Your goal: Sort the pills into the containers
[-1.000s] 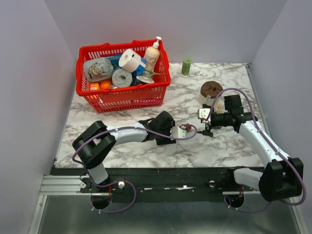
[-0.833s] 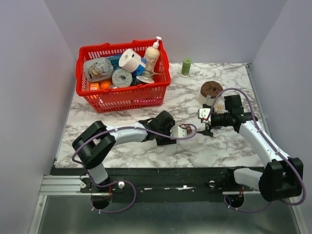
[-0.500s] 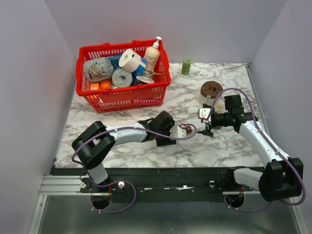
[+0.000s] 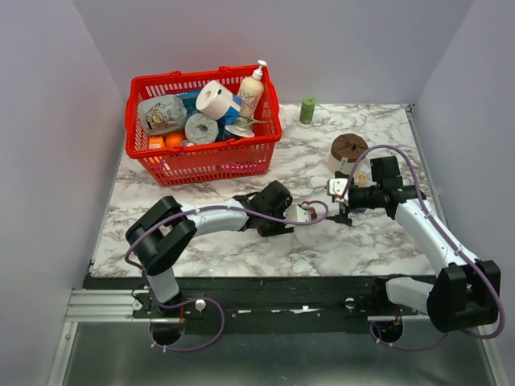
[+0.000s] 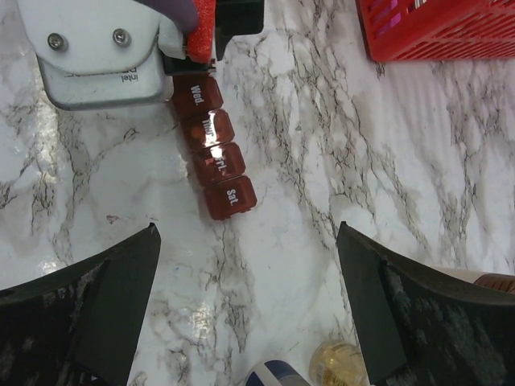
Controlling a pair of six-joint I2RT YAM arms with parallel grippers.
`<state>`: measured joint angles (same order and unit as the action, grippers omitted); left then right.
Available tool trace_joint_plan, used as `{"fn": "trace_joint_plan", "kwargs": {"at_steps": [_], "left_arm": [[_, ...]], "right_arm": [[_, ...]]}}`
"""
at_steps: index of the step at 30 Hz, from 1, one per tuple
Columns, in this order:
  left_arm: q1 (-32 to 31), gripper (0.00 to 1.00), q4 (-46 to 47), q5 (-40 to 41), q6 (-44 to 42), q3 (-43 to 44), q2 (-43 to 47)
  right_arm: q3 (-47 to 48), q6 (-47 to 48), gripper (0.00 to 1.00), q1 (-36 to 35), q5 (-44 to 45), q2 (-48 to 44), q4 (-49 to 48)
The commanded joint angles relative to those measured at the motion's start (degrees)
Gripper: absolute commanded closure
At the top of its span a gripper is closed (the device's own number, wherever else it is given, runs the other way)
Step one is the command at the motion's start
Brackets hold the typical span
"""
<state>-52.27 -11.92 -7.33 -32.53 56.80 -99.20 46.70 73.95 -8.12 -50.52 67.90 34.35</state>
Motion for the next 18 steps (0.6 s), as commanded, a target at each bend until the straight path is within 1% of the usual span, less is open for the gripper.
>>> {"fn": "trace_joint_plan", "kwargs": {"at_steps": [1, 3, 4, 7, 9, 10, 13, 18], "left_arm": [[-0.38, 0.54, -3.80, -0.49, 0.37, 2.09, -2.23], [-0.38, 0.67, -4.34, -0.31, 0.37, 2.18, -2.32], [-0.38, 0.76, -4.25, -0.31, 0.19, 1.74, -2.14], [-0.38, 0.85, -3.72, -0.49, -0.25, 0.43, -0.56], [-0.38, 0.90, -3.72, -0.49, -0.77, -0.19, 0.75], [-0.38, 0.94, -3.90, -0.58, -0.95, -0.72, 1.20], [-0.38, 1.00, -3.72, -1.45, -1.57, -1.68, 3.22], [-0.38, 1.00, -3.63, -2.86, -0.43, -1.95, 4.98]], "right_arm": [[-0.47, 0.05, 0.00, 0.39, -1.95, 0.04, -0.16], [-0.47, 0.14, 0.00, 0.39, -1.77, 0.21, 0.02], [-0.38, 0.23, 0.00, 0.39, -1.77, 0.39, 0.37], [-0.03, 1.45, 0.00, 0.39, -1.60, 1.09, 2.03], [0.67, 3.29, 0.00, 0.47, -1.86, 2.50, 3.52], [0.94, 3.82, 0.00, 0.39, -1.77, 2.94, 5.10], [1.29, 5.32, 0.00, 0.39, -1.42, 5.13, 6.69], [1.12, 5.24, 0.01, -1.01, -1.42, 7.77, 6.70]]}}
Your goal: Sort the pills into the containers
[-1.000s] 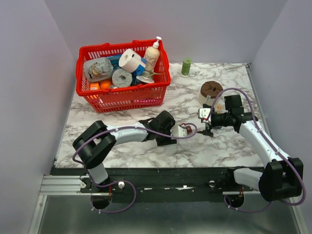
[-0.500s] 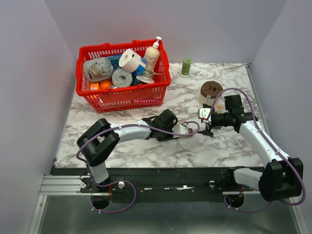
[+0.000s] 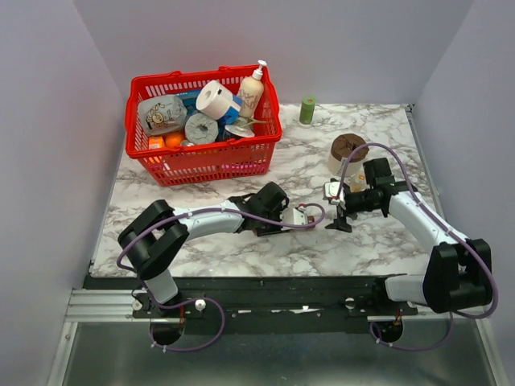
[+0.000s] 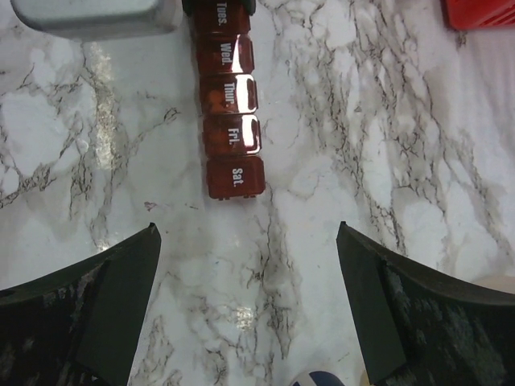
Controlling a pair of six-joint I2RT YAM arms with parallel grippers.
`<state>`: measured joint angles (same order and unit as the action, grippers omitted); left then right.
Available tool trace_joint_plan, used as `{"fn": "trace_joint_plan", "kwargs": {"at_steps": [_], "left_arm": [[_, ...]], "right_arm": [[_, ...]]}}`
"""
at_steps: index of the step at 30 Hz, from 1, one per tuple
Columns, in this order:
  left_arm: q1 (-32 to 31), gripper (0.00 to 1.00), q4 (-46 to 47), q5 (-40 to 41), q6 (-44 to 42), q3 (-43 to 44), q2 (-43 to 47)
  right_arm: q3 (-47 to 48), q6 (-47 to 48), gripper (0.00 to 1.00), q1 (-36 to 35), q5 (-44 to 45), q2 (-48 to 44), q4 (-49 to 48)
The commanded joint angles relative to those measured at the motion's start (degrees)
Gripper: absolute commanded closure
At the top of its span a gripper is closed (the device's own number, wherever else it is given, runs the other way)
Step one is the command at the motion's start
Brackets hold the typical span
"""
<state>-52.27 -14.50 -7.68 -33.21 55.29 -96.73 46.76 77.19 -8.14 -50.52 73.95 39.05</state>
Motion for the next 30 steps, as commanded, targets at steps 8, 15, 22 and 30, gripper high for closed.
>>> {"fn": "trace_joint_plan", "kwargs": {"at_steps": [8, 15, 22, 30], "left_arm": [[-0.29, 1.00, -2.11, -3.65, 2.54, 0.08, 1.63], [-0.11, 1.00, -1.58, -4.45, 3.85, 0.00, 1.81], [-0.11, 1.00, -0.88, -4.27, 5.08, -0.62, 1.63], [-0.11, 1.00, 0.61, -3.22, 7.98, -2.81, 3.30]], "right_arm": [[0.08, -3.80, 0.03, -7.76, 8.24, 6.46, -5.56], [0.26, -6.95, 0.05, -12.94, 11.05, 10.50, -7.67], [2.54, -11.53, 0.08, -14.27, 11.94, 14.99, -8.20], [6.06, -14.70, 0.07, -12.95, 0.87, 16.14, -2.49]]}}
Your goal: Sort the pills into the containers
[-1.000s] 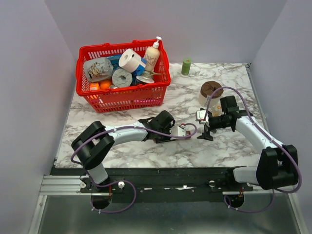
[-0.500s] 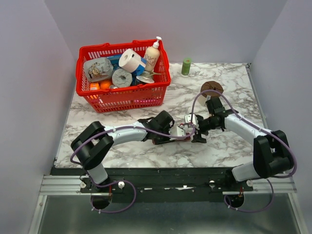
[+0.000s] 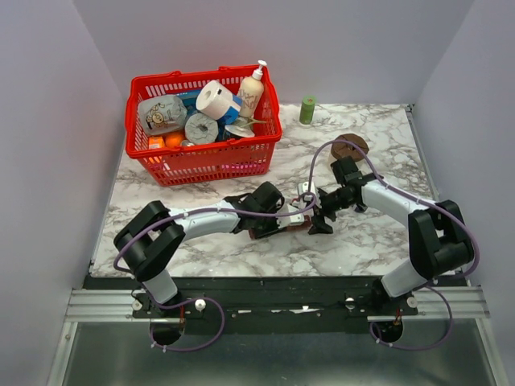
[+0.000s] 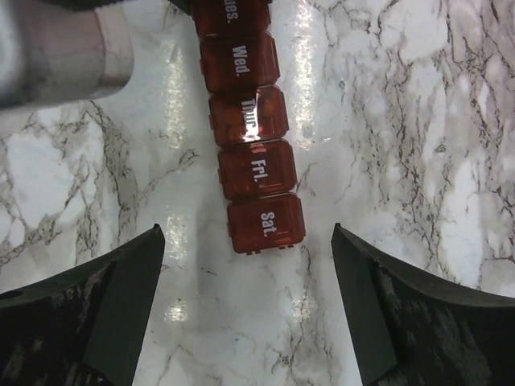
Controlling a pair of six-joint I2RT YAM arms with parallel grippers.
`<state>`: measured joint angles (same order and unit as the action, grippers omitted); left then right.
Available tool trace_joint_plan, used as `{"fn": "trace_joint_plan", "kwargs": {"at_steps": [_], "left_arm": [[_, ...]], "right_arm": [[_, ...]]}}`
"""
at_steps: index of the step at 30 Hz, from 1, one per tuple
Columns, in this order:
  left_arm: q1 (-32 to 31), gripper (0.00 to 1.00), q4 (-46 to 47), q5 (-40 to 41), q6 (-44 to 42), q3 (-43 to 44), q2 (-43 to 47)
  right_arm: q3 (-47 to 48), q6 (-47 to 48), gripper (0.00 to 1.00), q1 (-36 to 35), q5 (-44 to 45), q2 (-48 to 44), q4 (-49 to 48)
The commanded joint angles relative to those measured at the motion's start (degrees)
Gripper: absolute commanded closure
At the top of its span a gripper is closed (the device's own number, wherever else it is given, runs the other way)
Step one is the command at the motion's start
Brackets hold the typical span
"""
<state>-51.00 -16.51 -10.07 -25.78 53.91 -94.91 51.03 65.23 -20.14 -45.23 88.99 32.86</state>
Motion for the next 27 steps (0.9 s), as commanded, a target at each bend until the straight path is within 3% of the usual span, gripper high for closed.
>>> {"fn": "trace_joint_plan", "kwargs": {"at_steps": [1, 8, 10, 13, 20, 27], "left_arm": [[-1.38, 1.00, 2.89, -0.83, 0.90, -1.87, 1.75], [-1.38, 1.00, 3.94, -1.36, 3.45, -3.46, 3.68], [-1.38, 1.00, 4.38, -1.62, 3.89, -3.72, 4.21], [-1.38, 1.00, 4.65, -1.80, 4.51, -3.90, 4.39], [-1.38, 1.00, 7.98, -2.33, 5.48, -6.79, 7.10], [-1.47, 1.00, 10.01, -1.80, 5.21, -8.73, 11.41]], "right_arm": [[1.80, -2.48, 0.06, -0.17, -4.77, 0.66, 3.70], [-4.44, 2.09, 0.04, 3.97, -5.56, -6.02, -3.68], [-4.10, 4.99, 0.00, 4.41, -8.02, -7.16, -2.72], [-1.11, 0.87, 0.00, 4.32, -8.03, -7.52, -1.67], [-2.77, 9.73, 0.00, 4.50, -6.01, -7.60, 0.71], [0.74, 11.41, 0.00, 3.62, -6.01, -4.62, 4.05]]}}
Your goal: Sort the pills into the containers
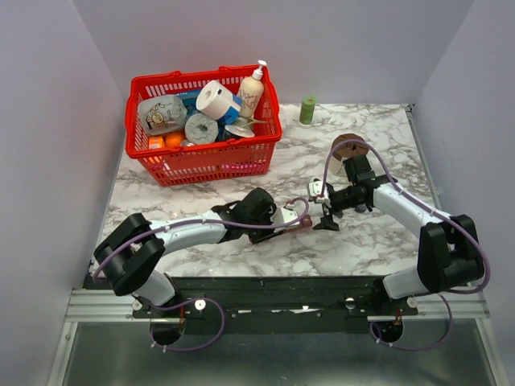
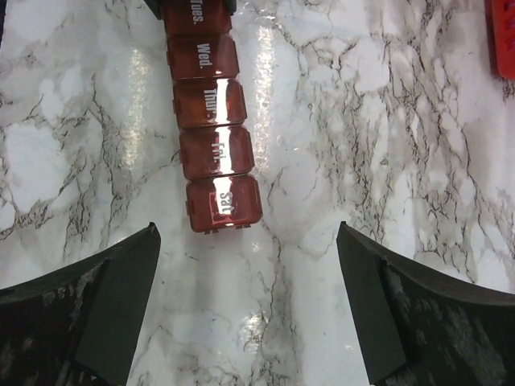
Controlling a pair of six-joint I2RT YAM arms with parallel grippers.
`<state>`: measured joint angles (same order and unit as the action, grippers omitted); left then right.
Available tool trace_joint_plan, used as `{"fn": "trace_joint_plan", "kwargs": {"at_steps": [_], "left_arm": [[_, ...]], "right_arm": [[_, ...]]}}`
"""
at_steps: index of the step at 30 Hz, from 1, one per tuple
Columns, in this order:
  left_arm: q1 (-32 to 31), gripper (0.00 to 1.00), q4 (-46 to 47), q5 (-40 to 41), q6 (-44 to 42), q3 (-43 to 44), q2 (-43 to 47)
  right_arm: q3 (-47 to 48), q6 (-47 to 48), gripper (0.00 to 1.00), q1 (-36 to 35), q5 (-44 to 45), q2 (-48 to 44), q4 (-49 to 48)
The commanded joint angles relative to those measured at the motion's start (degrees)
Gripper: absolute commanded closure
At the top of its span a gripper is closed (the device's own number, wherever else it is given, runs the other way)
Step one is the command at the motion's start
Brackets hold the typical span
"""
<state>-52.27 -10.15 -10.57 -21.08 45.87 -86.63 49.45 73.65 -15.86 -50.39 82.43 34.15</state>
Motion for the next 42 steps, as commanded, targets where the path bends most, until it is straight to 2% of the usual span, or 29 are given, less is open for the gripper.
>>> {"fn": "trace_joint_plan", "kwargs": {"at_steps": [1, 5, 11, 24, 34, 42], "left_arm": [[-0.20, 1.00, 3.91, -1.47, 0.51, -0.78, 3.39], [-0.20, 1.00, 4.09, -1.91, 0.43, -1.13, 4.36], [-0.20, 1.00, 4.18, -2.44, 0.43, -0.87, 4.45], [-0.20, 1.00, 3.56, -1.74, -0.19, -1.04, 4.98], [-0.20, 1.00, 3.91, -1.91, -0.10, -1.13, 5.24], [-0.20, 1.00, 4.00, -2.00, -0.01, -1.31, 5.59]], "right_arm": [[2.58, 2.99, 0.00, -0.75, -1.11, 2.03, 3.02], [2.41, 4.31, 0.01, -1.98, -2.78, 2.38, 4.43], [2.32, 3.61, 0.07, -3.30, -1.90, 2.56, 4.43], [6.62, 2.82, 0.36, -3.30, -1.90, 4.75, 8.56], [5.83, 2.55, 0.38, -3.30, -0.67, 4.84, 7.95], [6.45, 1.94, 0.53, -3.30, -0.50, 5.37, 8.65]]}}
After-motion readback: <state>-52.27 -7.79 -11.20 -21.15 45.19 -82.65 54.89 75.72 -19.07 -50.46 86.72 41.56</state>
